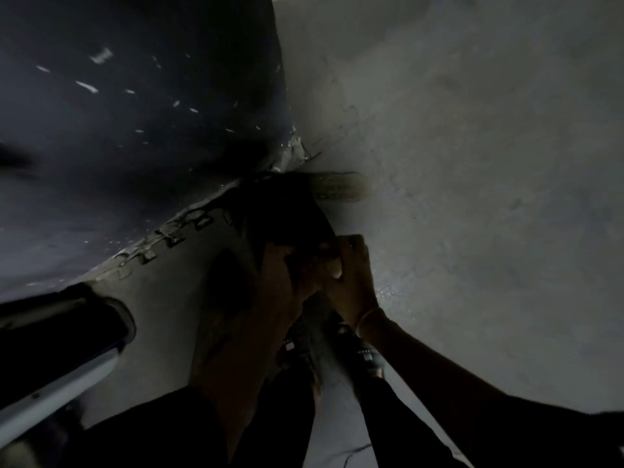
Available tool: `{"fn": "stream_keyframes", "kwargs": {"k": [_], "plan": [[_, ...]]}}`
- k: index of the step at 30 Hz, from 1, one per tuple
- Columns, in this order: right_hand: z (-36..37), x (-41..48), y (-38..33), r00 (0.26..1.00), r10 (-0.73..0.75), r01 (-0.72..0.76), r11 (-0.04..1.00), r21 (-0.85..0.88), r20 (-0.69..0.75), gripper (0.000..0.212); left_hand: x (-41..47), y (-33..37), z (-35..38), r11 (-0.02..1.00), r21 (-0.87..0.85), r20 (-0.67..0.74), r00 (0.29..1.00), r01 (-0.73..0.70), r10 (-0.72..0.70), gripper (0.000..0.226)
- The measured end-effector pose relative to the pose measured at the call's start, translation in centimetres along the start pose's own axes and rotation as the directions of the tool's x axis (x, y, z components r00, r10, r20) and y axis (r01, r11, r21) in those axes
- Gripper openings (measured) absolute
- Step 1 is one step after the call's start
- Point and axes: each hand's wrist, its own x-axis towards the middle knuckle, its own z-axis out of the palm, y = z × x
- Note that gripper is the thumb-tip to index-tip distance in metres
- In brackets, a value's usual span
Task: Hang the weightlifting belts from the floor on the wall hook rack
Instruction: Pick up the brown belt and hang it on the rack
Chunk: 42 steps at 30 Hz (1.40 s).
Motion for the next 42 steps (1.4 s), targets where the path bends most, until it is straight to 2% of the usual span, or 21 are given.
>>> {"fn": "stream_keyframes", "kwargs": {"k": [2, 4, 6, 8, 11, 14, 16, 20, 21, 27, 31, 35, 36, 39, 42], "plan": [[-2.0, -0.6, -3.1, 0.996, 0.072, -0.07, 0.997, 0.031, -0.061, 0.042, -4.8, 0.6, 0.4, 0.999, -0.009, 0.024, 0.999, -0.048, 0.048, 0.028], [-3.8, -1.3, -6.8, 0.993, 0.116, -0.116, 0.991, 0.07, -0.001, 0.038, -10.2, 2.1, 0.8, 0.987, 0.046, 0.105, 0.983, -0.153, 0.147, 0.036], [-5.5, -2.6, -10.7, 0.986, 0.157, -0.165, 0.966, 0.199, 0.057, 0.033, -14.2, 3.1, 0.2, 0.974, 0.118, 0.143, 0.974, -0.194, 0.177, 0.053], [-7.2, -4.3, -14.6, 0.987, 0.147, -0.159, 0.948, 0.275, 0.063, 0.031, -18.5, 5.1, 0.2, 0.952, 0.155, 0.197, 0.953, -0.263, 0.231, 0.05], [-9.7, -8.6, -20.3, 0.992, 0.08, -0.11, 0.931, 0.349, 0.1, 0.03, -26.2, 8.3, 0.4, 0.954, 0.061, 0.19, 0.942, -0.293, 0.277, 0.036], [-12.4, -13.8, -26.1, 0.984, -0.027, -0.061, 0.882, 0.468, 0.179, 0.008, -33.3, 11.0, -0.1, 0.903, 0.158, 0.165, 0.912, -0.399, 0.375, 0.043], [-14.0, -17.3, -29.9, 0.973, -0.082, -0.039, 0.865, 0.501, 0.218, 0.014, -37.7, 12.2, -0.2, 0.903, 0.14, 0.186, 0.907, -0.406, 0.379, 0.055], [-17.0, -25.3, -37.0, 0.957, -0.24, 0.114, 0.825, 0.553, 0.162, 0.02, -47.1, 14.0, -1.5, 0.908, 0.044, 0.245, 0.886, -0.416, 0.394, 0.055], [-17.7, -27.5, -38.7, 0.953, -0.269, 0.144, 0.808, 0.572, 0.139, 0.019, -49.4, 14.3, -1.8, 0.896, -0.003, 0.277, 0.86, -0.444, 0.428, 0.057], [-21.4, -39.2, -48.8, 0.894, -0.448, 0.325, 0.697, 0.639, 0.034, 0.013, -65.1, 16.6, -3.7, 0.719, -0.22, 0.311, 0.651, -0.659, 0.692, 0.032], [-23.5, -44.8, -55.5, 0.843, -0.537, 0.416, 0.621, 0.665, -0.027, 0.014, -74.8, 19.0, -4.8, 0.523, -0.248, 0.281, 0.456, -0.816, 0.845, 0.023], [-25.3, -49.0, -61.7, 0.76, -0.648, 0.499, 0.539, 0.678, -0.045, 0.016, -83.0, 21.7, -5.6, 0.245, -0.208, 0.247, 0.192, -0.947, 0.95, 0.011], [-25.6, -49.6, -63.0, 0.737, -0.674, 0.516, 0.515, 0.684, -0.049, 0.015, -84.8, 22.3, -5.6, 0.195, -0.188, 0.243, 0.146, -0.963, 0.959, 0.007], [-26.6, -51.7, -66.7, 0.661, -0.749, 0.565, 0.452, 0.69, -0.051, 0.013, -90.2, 23.8, -6.1, 0.092, -0.172, 0.199, 0.057, -0.981, 0.978, 0.008], [-27.5, -53.5, -69.0, 0.594, -0.804, 0.591, 0.408, 0.696, -0.033, 0.022, -94.4, 24.8, -6.7, 0.035, -0.152, 0.126, 0.015, -0.988, 0.992, 0.013]]}}
